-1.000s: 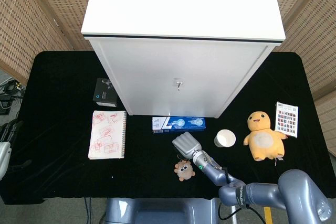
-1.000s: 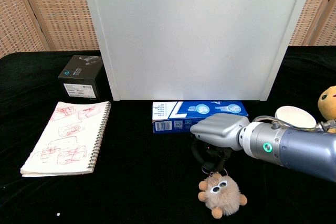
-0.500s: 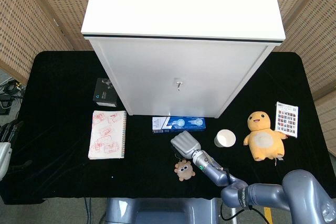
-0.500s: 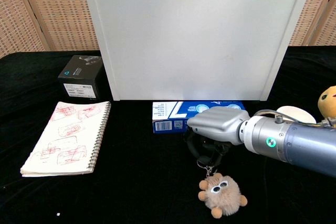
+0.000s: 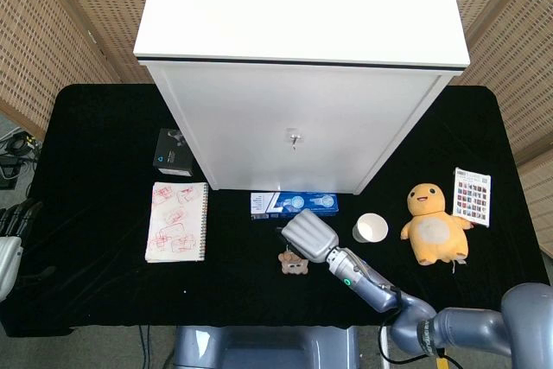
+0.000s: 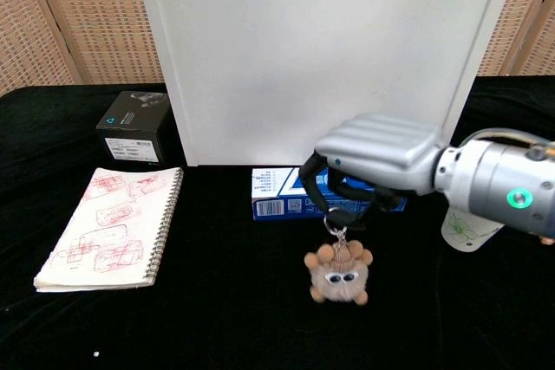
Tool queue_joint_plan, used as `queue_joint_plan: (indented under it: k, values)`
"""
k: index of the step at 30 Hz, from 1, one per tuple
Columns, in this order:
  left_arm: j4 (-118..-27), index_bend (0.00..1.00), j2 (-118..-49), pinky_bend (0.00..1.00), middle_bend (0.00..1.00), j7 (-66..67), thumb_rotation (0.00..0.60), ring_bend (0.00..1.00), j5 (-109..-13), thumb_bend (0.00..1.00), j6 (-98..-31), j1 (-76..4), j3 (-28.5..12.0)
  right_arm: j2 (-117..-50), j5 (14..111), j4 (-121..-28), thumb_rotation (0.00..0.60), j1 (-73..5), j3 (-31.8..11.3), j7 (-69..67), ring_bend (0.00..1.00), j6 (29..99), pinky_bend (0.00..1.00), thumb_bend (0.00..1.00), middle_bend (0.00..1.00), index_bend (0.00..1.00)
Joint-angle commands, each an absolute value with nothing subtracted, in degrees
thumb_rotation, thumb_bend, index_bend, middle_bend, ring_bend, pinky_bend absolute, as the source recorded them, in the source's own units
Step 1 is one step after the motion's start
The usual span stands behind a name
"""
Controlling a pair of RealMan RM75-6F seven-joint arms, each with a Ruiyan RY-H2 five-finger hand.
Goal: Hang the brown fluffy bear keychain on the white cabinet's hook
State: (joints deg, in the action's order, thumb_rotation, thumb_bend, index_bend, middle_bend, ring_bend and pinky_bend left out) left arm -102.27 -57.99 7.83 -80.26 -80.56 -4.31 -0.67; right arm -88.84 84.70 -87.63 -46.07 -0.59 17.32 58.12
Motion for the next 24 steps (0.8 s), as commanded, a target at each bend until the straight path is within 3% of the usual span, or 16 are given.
queue_joint_plan:
  k: [1,13,24]
  values:
    - [-102.37,0.0,-57.98,0.0,0.0,7.84,0.6,0.0,-80.53,0.0,-80.75,-4.22,-0.57,-83.89,89.74,-91.67,0.6,-44.52,0.76,15.36,0.97,61.98,1.0,0.64,0.96,0.7]
    - [-102.51,0.0,-57.98,0.0,0.0,7.96,0.6,0.0,-80.91,0.0,-80.91,-4.09,-0.35,-73.0,93.94,-101.67,0.6,-43.7,-1.66,18.76,0.97,65.39,1.0,0.64,0.96,0.7]
    - [-102.35,0.0,-57.78,0.0,0.0,7.36,0.6,0.0,-79.74,0.0,-80.47,-4.33,-0.92,-62.42,93.71,-109.55,0.6,-44.51,-9.45,25.46,0.97,67.24,1.0,0.64,0.96,0.7]
